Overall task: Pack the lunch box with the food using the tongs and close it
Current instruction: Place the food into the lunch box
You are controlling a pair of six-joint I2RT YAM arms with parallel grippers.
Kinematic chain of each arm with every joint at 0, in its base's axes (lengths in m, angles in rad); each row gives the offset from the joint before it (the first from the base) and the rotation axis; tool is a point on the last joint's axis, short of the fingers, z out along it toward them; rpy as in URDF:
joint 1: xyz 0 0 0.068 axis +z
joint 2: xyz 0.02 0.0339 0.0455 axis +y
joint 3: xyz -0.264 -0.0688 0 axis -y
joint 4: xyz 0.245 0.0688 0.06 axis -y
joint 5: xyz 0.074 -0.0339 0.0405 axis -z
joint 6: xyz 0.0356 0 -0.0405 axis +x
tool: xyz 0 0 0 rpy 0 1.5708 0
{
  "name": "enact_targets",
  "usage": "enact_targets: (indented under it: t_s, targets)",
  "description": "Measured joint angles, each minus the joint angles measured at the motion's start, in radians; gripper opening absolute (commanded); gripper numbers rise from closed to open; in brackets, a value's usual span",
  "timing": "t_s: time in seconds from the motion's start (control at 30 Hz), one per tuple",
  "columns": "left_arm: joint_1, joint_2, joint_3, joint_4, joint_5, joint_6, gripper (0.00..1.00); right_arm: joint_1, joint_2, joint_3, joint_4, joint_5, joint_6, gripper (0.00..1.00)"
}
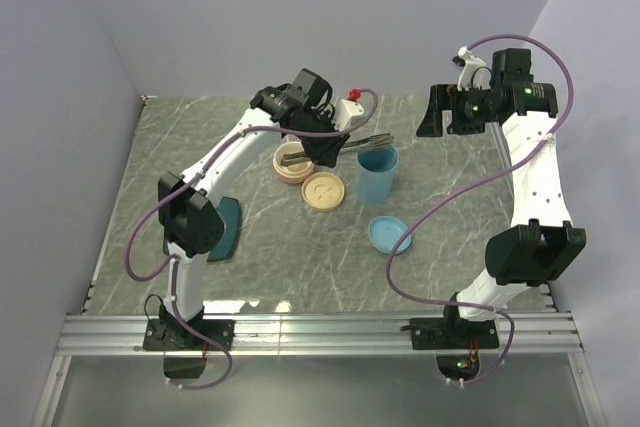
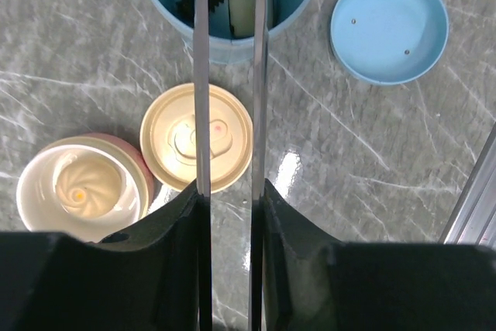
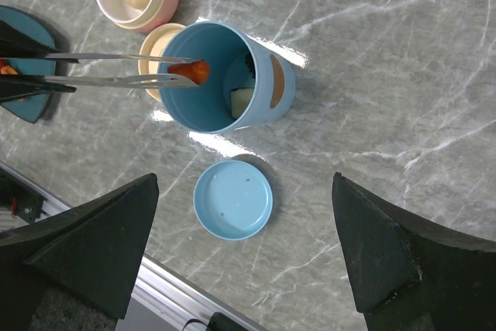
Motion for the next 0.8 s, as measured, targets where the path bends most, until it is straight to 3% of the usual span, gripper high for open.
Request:
enact_targets:
  t_s: [0.27,0.57,0.8]
  targets:
    - [-0.002,0.0,-0.035,0.0,0.0,0.002,0.51,0.0,0.0,0.002,0.0,-0.002,-0.001,1.0]
    - [0.004,-0.015,-0.034,-0.015,-0.004,0.001,0.51,0.0,0.0,0.002,-0.001,-0.011,-0.002,1.0]
    - [0.127,-0.233,-0.209,-0.052,-0.008,0.02,0.51,0.0,0.001,0.008,-0.012,-0.032,-0.016,1.0]
